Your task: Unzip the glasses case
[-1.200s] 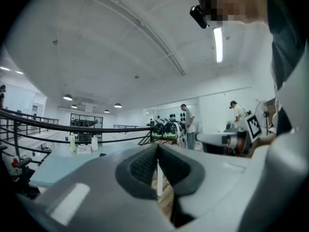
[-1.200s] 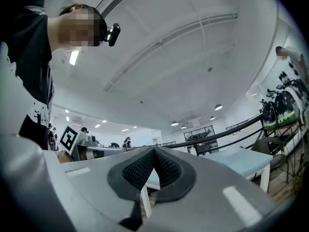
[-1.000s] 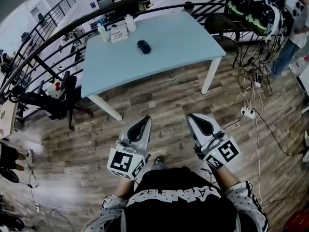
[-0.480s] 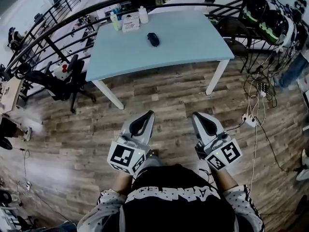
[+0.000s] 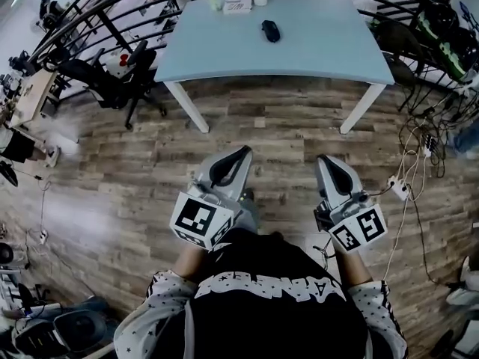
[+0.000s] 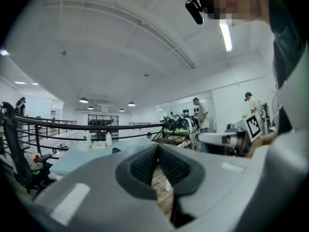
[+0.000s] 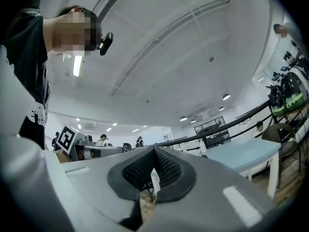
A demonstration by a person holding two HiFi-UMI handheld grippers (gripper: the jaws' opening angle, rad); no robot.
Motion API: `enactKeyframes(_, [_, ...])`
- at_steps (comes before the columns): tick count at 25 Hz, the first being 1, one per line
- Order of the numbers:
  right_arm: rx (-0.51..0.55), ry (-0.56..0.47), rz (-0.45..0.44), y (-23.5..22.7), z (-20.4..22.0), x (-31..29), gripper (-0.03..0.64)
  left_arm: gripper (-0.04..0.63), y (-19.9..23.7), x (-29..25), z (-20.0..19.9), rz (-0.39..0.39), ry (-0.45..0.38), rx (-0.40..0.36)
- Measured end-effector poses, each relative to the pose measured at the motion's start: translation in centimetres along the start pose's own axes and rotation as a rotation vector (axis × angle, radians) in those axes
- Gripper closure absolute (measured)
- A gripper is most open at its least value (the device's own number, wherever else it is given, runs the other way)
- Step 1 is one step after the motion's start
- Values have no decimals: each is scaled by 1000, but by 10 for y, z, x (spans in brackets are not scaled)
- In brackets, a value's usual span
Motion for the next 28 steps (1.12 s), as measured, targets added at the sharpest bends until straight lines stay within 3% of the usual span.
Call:
enactKeyframes(17, [18, 30, 84, -71, -4, -44, 614, 595, 40, -95, 8, 50, -2, 17])
enactKeyframes(28, [14, 25, 139, -120, -6, -96, 614, 595, 91, -156, 2, 59, -11, -4])
Point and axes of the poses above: the fingertips, and each gripper's own axes: x backward along the fingers, y to its left, z out of its underside, the point moved 5 cm from there along x, backward along the fingers, and after that the axes turned 8 degrees about -z, right-handed, at the moved point
